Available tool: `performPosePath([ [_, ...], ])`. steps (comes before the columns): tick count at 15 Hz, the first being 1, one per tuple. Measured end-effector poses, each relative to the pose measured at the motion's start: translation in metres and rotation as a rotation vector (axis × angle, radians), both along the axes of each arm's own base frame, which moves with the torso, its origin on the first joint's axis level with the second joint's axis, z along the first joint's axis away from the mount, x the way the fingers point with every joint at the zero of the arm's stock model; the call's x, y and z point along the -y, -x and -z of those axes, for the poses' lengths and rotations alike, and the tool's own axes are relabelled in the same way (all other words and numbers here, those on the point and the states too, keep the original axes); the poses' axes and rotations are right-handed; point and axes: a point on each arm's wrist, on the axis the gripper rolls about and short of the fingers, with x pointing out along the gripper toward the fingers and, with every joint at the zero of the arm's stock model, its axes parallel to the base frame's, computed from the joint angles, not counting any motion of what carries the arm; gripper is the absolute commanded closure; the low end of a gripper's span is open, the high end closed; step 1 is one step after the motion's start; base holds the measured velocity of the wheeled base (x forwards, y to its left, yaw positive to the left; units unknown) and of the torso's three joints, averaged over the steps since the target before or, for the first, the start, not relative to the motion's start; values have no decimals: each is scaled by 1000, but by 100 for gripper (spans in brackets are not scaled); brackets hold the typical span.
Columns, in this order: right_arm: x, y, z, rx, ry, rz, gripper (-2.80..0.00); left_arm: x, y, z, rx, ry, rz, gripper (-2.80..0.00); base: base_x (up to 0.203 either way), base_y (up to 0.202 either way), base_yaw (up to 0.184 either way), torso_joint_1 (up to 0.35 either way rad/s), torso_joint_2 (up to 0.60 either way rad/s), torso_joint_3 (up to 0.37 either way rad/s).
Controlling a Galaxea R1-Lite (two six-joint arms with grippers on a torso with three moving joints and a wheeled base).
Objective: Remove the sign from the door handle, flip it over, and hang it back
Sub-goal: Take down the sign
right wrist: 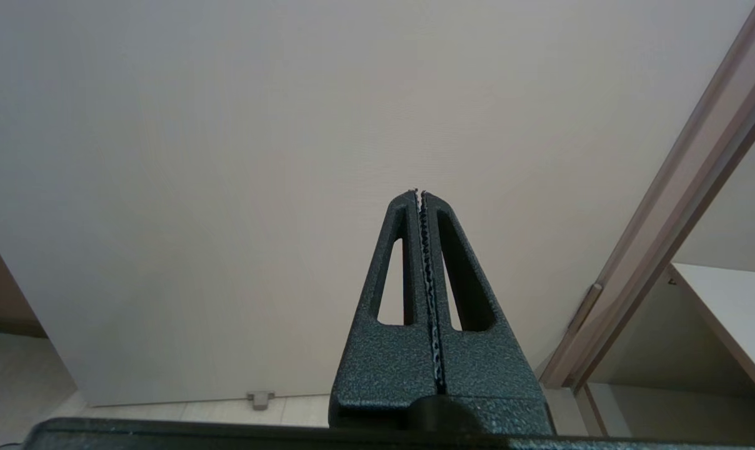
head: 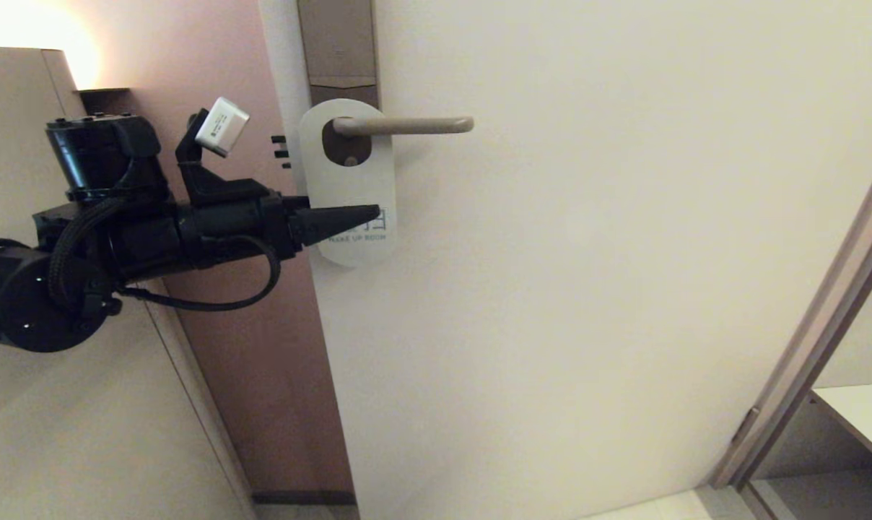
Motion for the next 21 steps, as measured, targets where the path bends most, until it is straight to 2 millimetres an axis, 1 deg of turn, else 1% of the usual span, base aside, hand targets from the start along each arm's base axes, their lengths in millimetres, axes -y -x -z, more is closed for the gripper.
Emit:
performPosePath([
  [4, 0, 0, 0, 0, 0, 0, 0, 5, -9, 1, 0, 2, 54, -280, 0, 0, 0, 0, 0, 0],
  [10, 0, 0, 0, 0, 0, 0, 0, 11, -23, -1, 21, 6, 59, -280, 0, 0, 0, 0, 0, 0],
  [14, 0, 0, 0, 0, 0, -1, 0, 14, -26, 4, 13, 2, 62, -280, 0, 0, 0, 0, 0, 0],
  [21, 0, 0, 0, 0, 0, 0, 0, 17, -26, 5, 10, 2, 71, -280, 0, 0, 0, 0, 0, 0],
])
